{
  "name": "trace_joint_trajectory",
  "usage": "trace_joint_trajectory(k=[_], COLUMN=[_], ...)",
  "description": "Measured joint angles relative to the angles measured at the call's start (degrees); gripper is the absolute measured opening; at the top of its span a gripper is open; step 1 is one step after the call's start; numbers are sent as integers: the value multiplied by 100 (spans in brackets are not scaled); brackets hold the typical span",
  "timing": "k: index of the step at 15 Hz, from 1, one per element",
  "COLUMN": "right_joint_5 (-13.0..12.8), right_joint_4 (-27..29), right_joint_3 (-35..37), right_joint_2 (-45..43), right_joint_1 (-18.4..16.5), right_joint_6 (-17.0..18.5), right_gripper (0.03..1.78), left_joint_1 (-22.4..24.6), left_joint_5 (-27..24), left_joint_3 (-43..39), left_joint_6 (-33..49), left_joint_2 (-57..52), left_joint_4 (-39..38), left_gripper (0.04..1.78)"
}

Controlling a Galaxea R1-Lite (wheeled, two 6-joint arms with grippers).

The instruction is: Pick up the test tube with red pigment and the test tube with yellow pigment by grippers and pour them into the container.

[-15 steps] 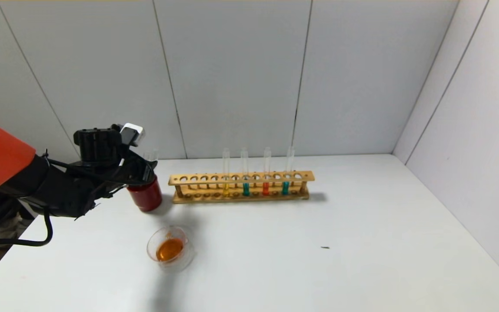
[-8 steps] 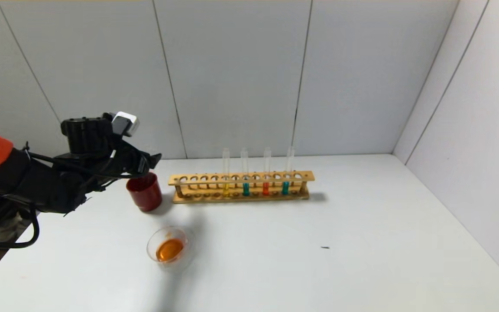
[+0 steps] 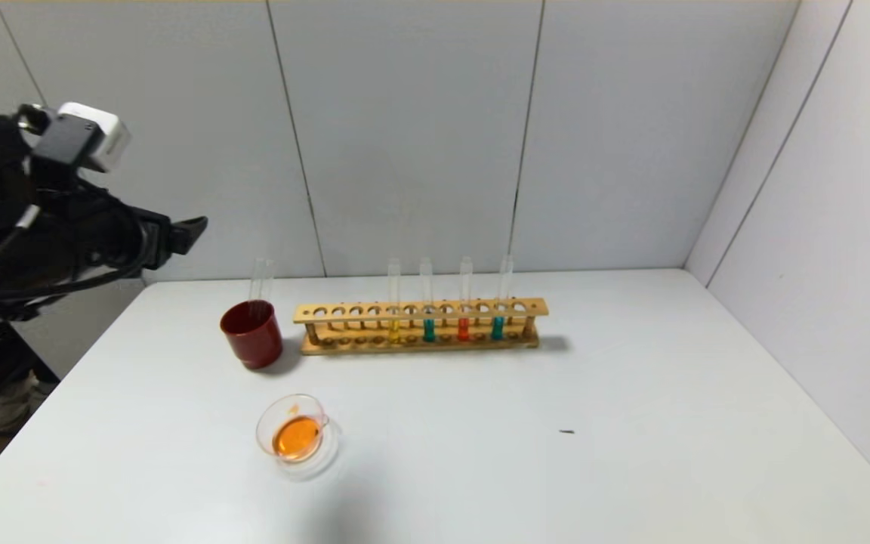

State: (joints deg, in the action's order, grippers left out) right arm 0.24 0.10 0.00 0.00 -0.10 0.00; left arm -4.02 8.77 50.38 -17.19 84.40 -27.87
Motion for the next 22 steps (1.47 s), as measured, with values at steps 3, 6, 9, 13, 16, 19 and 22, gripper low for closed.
trace_joint_trajectory(k=[3,6,9,13,16,19,22], right_joint_5=[0,-2,0,-2,0,0,0], right_joint_4=[0,0,0,0,0,0,0], right_joint_3=[0,0,0,0,0,0,0], right_joint_2=[0,0,0,0,0,0,0], right_joint_1=[0,0,0,2,0,0,0], right_joint_6=[0,0,0,0,0,0,0], right_gripper=[175,175,175,175,175,175,175], left_joint_1=[0,0,-2,218,350,393,402], left_joint_5=[276,352,339,-318,-1000,-1072,-1087], left_joint_3=[-712,-1525,-2225,-3170,-3969,-4813,-5008], left_joint_6=[-4,11,146,650,898,1097,1220], left_joint_2=[-1665,-3434,-5138,-7131,-8059,-8347,-8429], left_joint_4=[806,1665,2410,2675,2732,2690,2849], left_gripper=[175,175,175,175,175,175,175])
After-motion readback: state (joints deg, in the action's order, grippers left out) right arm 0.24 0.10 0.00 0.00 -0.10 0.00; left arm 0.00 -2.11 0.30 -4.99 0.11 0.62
